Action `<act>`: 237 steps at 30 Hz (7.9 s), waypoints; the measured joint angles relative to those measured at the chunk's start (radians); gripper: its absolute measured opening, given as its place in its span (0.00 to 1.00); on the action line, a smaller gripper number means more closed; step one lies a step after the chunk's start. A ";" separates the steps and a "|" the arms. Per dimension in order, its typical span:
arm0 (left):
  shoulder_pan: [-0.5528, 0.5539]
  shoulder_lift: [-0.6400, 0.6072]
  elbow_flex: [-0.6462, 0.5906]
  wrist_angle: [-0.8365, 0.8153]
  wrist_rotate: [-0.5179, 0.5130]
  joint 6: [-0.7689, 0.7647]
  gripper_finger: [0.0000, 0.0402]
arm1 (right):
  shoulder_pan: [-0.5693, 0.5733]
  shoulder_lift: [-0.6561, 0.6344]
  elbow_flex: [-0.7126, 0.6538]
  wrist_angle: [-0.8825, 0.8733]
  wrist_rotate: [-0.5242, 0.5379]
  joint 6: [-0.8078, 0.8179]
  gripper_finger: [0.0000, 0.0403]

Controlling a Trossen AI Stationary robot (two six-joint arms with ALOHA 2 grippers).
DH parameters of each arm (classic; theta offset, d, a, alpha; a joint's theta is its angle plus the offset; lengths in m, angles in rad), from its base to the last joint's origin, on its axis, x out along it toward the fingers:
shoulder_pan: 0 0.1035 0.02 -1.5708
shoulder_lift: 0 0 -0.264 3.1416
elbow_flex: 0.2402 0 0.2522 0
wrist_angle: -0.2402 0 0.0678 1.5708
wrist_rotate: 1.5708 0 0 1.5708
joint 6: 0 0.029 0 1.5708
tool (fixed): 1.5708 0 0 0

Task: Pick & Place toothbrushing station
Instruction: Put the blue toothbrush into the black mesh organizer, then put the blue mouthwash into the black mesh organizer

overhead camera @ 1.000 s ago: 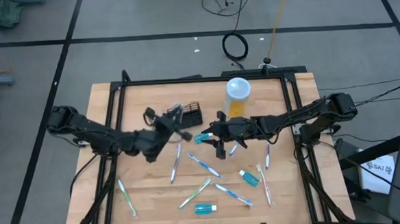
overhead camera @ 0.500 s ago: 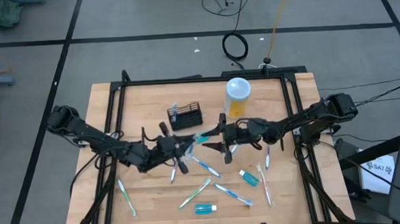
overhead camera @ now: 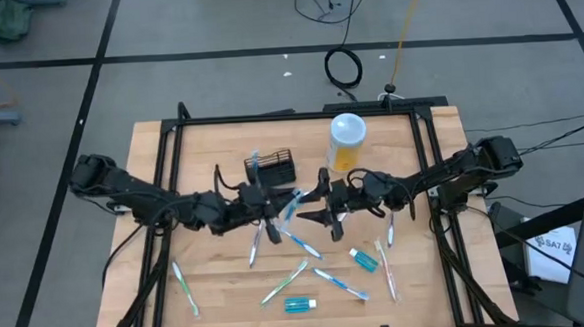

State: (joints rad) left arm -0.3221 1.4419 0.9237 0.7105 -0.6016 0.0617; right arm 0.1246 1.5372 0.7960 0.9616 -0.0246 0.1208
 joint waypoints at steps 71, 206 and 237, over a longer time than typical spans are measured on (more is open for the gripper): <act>0.079 0.011 0.000 -0.290 0.170 -0.049 0.47 | -0.027 0.000 0.031 -0.173 0.023 -0.058 0.03; -0.014 -0.290 -0.636 0.301 0.291 -0.124 0.52 | -0.040 -0.136 0.018 -0.627 0.024 -0.190 0.35; -0.037 -0.276 -0.636 0.038 0.149 -0.360 0.52 | -0.093 0.065 -0.025 -0.381 0.088 -0.275 0.49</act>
State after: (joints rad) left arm -0.3592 1.1656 0.2874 0.7486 -0.4525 -0.2981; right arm 0.0319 1.6024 0.7707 0.5806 0.0630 -0.1545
